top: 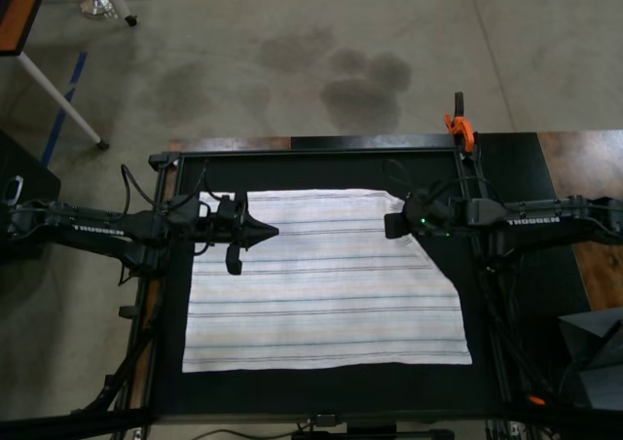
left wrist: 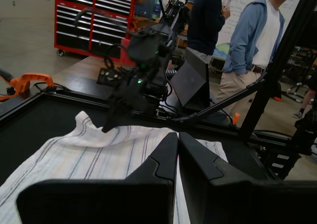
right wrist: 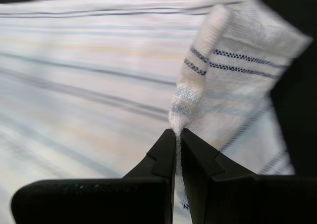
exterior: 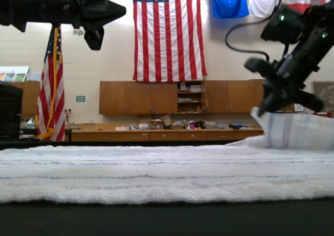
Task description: Fold the towel
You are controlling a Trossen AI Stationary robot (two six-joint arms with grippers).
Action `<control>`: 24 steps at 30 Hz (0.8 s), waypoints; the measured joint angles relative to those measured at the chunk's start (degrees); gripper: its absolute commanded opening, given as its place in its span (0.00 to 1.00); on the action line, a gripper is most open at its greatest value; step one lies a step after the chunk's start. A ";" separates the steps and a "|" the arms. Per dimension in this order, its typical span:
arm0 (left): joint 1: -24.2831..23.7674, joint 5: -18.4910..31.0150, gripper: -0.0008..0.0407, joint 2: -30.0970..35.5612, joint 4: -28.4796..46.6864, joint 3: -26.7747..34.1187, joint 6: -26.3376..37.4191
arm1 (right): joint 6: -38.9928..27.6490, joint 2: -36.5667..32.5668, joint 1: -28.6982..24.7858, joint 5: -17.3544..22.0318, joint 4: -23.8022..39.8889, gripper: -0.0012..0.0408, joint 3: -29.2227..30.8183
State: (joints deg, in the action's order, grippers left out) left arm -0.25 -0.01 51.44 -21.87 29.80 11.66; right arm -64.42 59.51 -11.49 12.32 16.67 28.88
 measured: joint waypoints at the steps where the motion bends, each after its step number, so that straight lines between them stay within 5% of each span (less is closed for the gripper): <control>1: -0.02 0.00 0.02 0.00 0.00 0.00 0.00 | -0.11 0.24 0.96 0.02 -2.27 0.03 0.00; 17: -0.02 0.00 0.02 -1.31 -0.07 0.02 -0.04 | -1.84 15.34 9.44 2.86 -33.68 0.03 0.09; 24: 0.00 0.00 0.02 -2.49 -0.04 0.00 -0.07 | -0.74 26.75 9.99 2.54 -35.30 0.03 7.56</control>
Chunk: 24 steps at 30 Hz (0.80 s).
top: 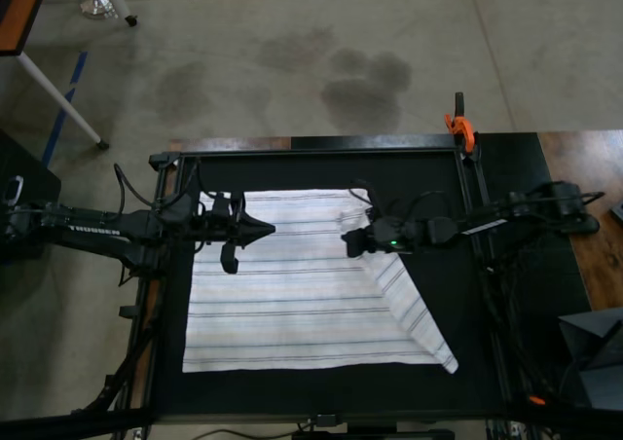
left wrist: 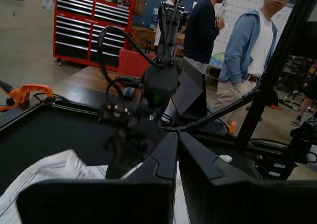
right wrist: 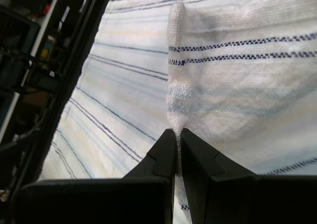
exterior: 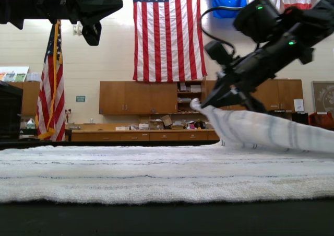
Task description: Fold the towel
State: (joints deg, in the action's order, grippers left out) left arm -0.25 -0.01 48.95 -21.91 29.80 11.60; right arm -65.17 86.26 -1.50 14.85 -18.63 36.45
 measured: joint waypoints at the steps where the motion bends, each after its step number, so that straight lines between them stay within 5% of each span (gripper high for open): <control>1: 0.00 0.00 0.02 -0.13 0.04 0.00 0.00 | 0.79 1.46 0.00 -0.15 0.11 0.03 1.66; 13: 0.00 0.00 0.02 -0.92 0.02 0.00 0.00 | 9.49 17.05 -0.81 -2.73 6.47 0.03 23.17; 24: -0.02 0.00 0.02 -2.10 0.02 0.02 0.00 | 10.82 30.08 -1.42 -5.73 7.19 0.03 35.23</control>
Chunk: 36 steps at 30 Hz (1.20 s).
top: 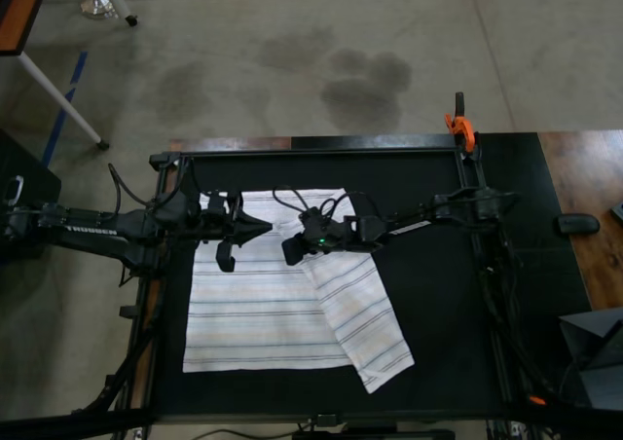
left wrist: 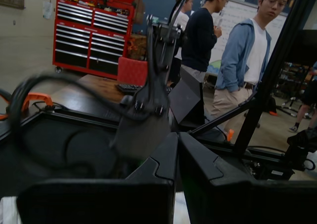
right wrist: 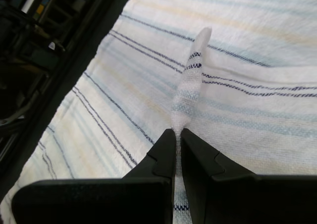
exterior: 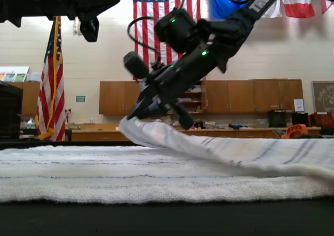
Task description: Fold the towel
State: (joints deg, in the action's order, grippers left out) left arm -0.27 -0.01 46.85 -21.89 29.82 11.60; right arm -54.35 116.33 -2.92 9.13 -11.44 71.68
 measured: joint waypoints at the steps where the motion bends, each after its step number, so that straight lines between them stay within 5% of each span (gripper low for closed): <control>1: 0.00 0.00 0.02 -0.22 0.04 0.00 0.00 | 0.00 0.98 0.00 0.00 0.04 0.03 0.90; 11: 0.00 0.00 0.02 -1.84 1.99 0.00 0.00 | 0.76 6.19 -0.28 -0.24 3.15 0.08 7.23; 21: 0.00 0.02 0.02 -2.54 9.16 0.00 0.00 | 4.13 -0.02 -0.68 -1.31 11.52 0.47 6.23; 25: 0.02 0.02 0.02 -2.56 11.96 0.00 0.00 | 4.50 -4.74 0.02 -1.49 15.96 0.56 4.92; 33: 0.04 0.59 0.02 -0.79 29.97 0.02 -1.49 | 4.50 -14.86 5.42 2.14 23.30 0.51 2.89; 36: 0.04 6.40 0.02 0.98 36.68 0.02 -2.78 | 4.15 -17.51 8.63 6.32 23.74 0.47 2.84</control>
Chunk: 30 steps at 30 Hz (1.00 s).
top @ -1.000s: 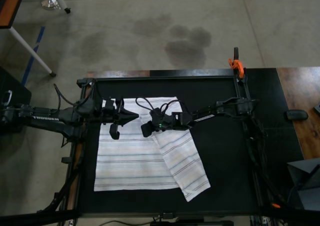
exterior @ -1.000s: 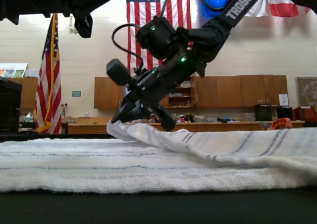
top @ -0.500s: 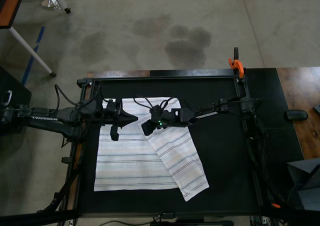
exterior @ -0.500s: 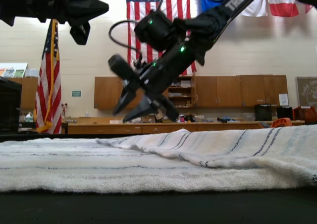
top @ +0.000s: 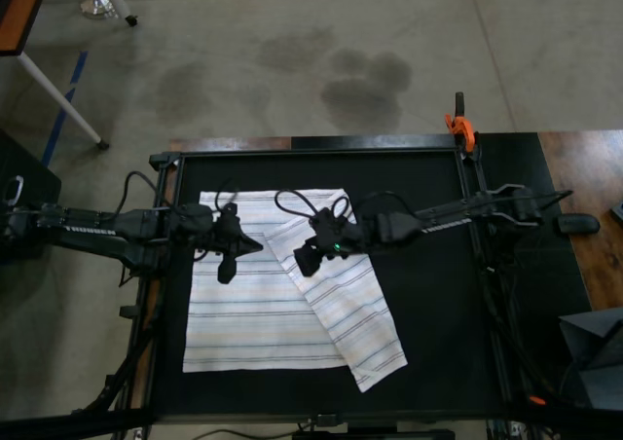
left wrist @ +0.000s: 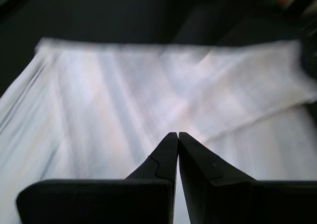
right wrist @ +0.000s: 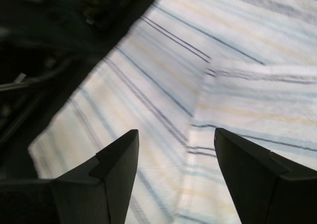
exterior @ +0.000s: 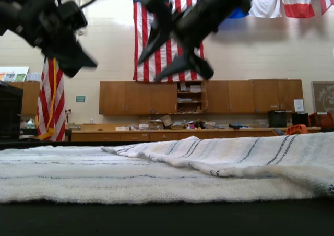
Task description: Fold the towel
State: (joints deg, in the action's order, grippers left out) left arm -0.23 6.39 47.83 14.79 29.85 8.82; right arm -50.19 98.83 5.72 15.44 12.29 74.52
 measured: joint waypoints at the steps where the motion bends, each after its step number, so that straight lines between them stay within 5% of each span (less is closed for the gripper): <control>1: 0.02 3.48 0.02 0.72 1.79 0.00 1.46 | -0.22 -0.63 1.09 1.40 -0.13 0.46 0.00; 6: 0.17 18.14 0.02 4.31 2.91 -1.16 13.53 | -1.44 -2.14 5.70 6.54 -1.38 0.42 -0.04; 13: 3.19 19.21 0.02 13.14 2.19 -1.77 22.25 | -5.14 -1.64 8.79 7.74 -2.14 0.41 -0.04; 19: 6.49 15.47 0.05 20.87 -4.79 -1.77 26.86 | -6.84 -1.20 9.90 7.76 -2.12 0.41 -0.04; 27: 11.28 2.64 0.19 25.62 -8.68 -1.79 28.63 | -8.33 -1.22 10.51 7.78 -2.49 0.41 -0.04; 30: 11.91 2.21 0.20 26.23 -9.44 -1.79 28.65 | -8.35 -1.22 10.51 7.85 -2.54 0.41 -0.04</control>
State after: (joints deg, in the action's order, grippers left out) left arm 11.68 8.60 74.06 5.34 28.05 37.47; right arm -58.54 97.60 16.23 23.29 9.76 74.48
